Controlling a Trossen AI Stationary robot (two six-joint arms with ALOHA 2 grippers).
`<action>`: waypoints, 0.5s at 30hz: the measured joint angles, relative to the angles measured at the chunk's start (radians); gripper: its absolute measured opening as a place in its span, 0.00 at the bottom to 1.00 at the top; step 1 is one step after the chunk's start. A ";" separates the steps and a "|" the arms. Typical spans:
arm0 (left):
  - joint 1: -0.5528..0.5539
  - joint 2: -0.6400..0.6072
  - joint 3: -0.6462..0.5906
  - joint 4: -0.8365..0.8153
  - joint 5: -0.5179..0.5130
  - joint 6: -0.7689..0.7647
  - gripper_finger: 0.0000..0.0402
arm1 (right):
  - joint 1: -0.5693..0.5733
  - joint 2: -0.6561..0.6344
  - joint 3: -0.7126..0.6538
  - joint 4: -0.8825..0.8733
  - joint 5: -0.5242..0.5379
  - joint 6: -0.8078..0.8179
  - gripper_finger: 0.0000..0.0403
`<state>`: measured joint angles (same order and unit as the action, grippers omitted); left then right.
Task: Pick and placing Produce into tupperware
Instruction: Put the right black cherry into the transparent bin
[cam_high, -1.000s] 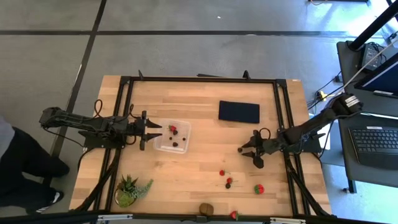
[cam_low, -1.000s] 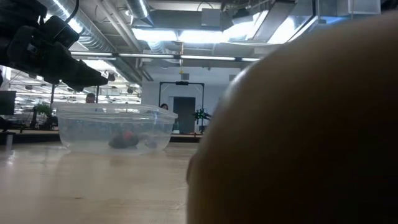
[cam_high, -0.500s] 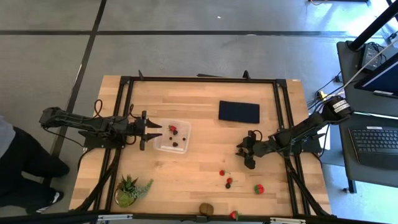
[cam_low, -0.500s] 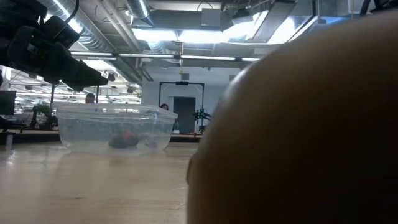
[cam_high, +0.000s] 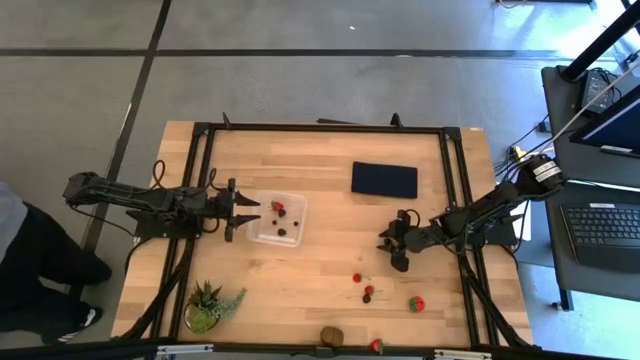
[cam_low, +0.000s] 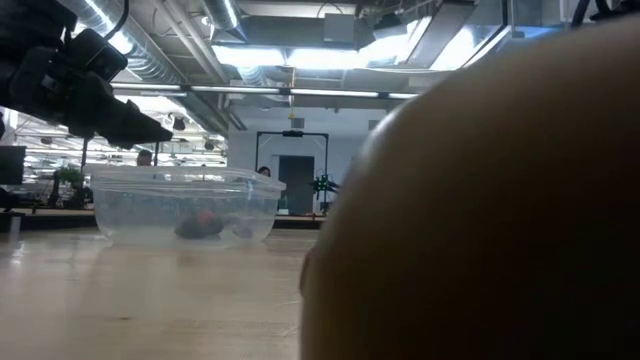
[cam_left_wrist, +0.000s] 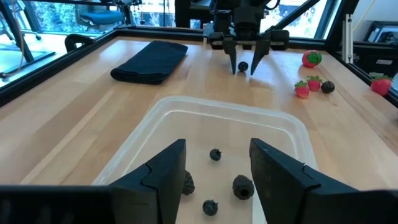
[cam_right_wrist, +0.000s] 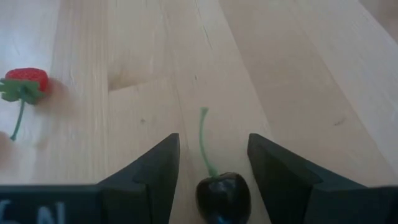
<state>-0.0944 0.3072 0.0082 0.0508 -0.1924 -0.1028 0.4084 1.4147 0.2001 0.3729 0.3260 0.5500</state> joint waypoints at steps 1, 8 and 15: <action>0.000 0.000 0.000 0.000 0.000 0.000 0.42 | 0.000 0.000 0.000 -0.003 0.000 0.010 0.49; 0.000 0.000 0.000 0.000 0.000 -0.001 0.40 | 0.000 0.000 0.001 -0.012 -0.002 0.057 0.49; 0.000 0.000 0.000 0.000 0.000 0.000 0.41 | 0.000 0.000 -0.002 -0.003 -0.009 0.073 0.49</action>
<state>-0.0940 0.3069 0.0082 0.0509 -0.1925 -0.1032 0.4088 1.4147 0.1984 0.3703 0.3173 0.6227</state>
